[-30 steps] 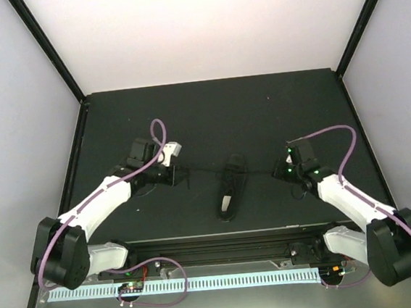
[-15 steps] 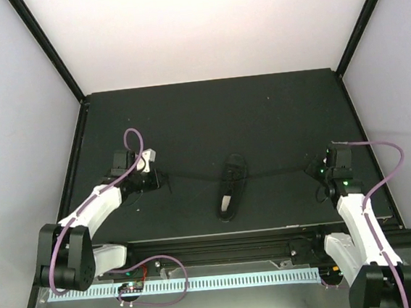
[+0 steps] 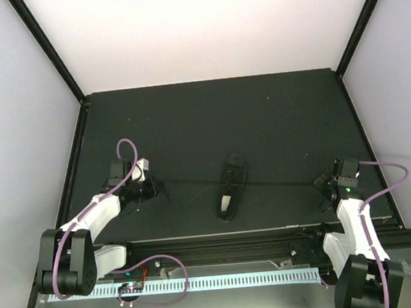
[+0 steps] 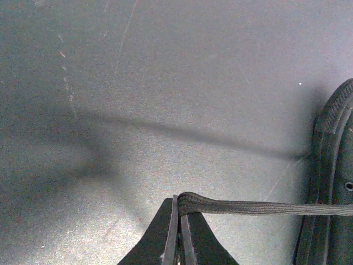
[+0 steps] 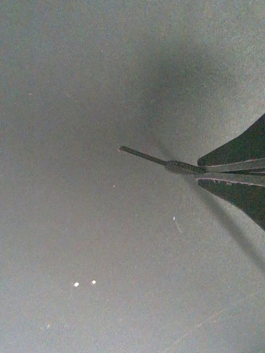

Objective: Tie the shoes

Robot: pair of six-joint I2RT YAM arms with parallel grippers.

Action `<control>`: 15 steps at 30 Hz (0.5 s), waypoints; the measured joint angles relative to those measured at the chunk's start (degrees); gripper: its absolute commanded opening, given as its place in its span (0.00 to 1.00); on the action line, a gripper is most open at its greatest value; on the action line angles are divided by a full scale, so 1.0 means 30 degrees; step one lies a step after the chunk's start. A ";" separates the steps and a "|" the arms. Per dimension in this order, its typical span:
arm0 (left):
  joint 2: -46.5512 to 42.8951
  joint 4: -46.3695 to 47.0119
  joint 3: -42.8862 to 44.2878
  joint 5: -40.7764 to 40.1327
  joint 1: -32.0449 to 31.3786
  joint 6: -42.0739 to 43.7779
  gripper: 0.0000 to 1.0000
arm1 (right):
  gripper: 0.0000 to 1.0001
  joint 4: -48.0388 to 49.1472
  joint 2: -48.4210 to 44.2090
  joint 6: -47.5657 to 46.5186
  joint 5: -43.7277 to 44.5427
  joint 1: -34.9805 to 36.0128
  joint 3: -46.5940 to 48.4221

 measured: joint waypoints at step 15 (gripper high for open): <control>-0.0444 -0.0109 0.0510 -0.0663 -0.5231 0.2324 0.72 | 0.02 0.0911 -0.0066 -0.0233 -0.2412 -0.0284 -0.0321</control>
